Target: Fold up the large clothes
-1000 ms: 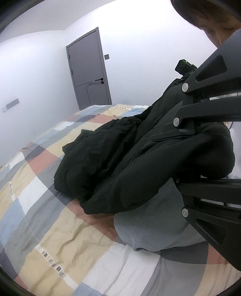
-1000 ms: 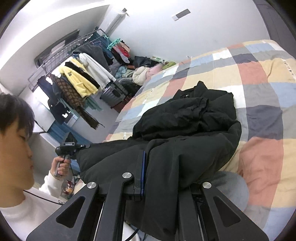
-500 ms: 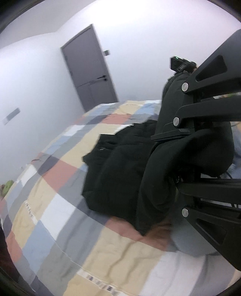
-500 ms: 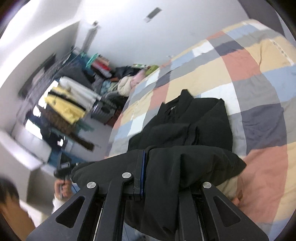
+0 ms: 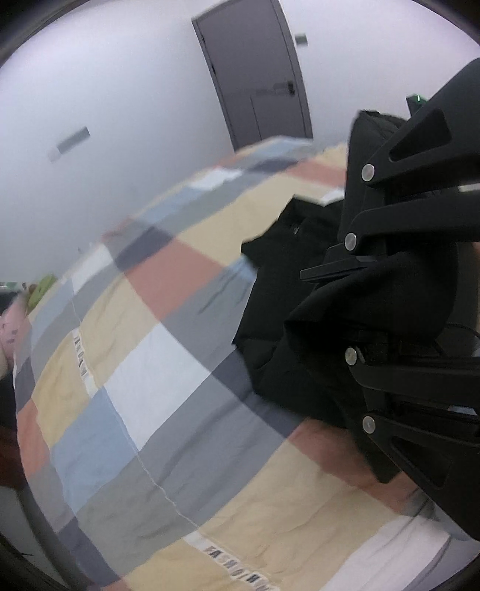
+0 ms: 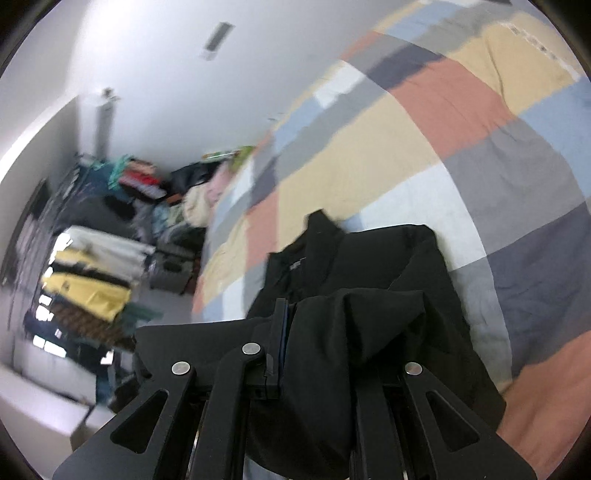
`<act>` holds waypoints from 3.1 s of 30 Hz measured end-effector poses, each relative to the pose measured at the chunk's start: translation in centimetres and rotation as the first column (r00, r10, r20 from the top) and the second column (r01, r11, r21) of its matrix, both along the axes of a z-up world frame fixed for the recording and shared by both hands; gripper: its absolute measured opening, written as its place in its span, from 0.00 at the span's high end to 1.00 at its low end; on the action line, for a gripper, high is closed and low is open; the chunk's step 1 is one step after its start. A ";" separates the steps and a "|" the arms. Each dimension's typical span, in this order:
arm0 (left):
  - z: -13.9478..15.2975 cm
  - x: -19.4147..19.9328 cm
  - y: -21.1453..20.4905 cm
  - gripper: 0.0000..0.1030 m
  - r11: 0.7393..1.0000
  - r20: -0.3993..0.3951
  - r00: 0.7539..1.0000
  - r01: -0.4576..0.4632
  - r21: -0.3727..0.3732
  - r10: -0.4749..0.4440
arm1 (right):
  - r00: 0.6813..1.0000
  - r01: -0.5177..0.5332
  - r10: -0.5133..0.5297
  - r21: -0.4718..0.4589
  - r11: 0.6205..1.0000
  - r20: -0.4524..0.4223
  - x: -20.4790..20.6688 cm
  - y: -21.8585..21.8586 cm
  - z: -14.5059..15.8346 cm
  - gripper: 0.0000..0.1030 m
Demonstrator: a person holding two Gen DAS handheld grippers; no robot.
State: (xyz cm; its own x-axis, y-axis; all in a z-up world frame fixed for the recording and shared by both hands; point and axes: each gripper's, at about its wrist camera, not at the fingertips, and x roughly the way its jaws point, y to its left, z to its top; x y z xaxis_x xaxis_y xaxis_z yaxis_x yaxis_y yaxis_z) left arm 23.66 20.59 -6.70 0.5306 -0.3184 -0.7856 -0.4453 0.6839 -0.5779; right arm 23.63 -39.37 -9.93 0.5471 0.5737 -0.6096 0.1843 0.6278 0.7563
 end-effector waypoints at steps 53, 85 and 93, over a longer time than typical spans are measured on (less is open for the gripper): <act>1.3 2.1 -13.4 0.00 0.862 0.225 0.903 0.238 0.447 -0.366 | 0.947 -0.127 0.246 -0.460 0.879 0.207 -0.8 13.2 4.5 0.08; -9.2 10.0 -18.5 0.00 0.751 0.100 0.896 0.296 0.591 -0.432 | 0.918 -0.102 0.312 -0.612 0.784 0.246 4.7 19.2 -6.7 0.00; -6.9 4.6 -14.6 0.00 0.780 0.192 0.891 0.235 0.580 -0.411 | 0.903 -0.046 0.312 -0.657 0.753 0.294 0.7 15.5 -3.8 0.00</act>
State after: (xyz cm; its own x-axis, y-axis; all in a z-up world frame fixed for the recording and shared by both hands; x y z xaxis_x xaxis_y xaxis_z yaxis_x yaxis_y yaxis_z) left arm 28.23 5.96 -13.63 0.7032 -0.0960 -0.7045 -0.0119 0.9891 -0.1467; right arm 24.31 -23.83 -13.77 0.7278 0.2491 -0.6389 -0.1850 0.9685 0.1668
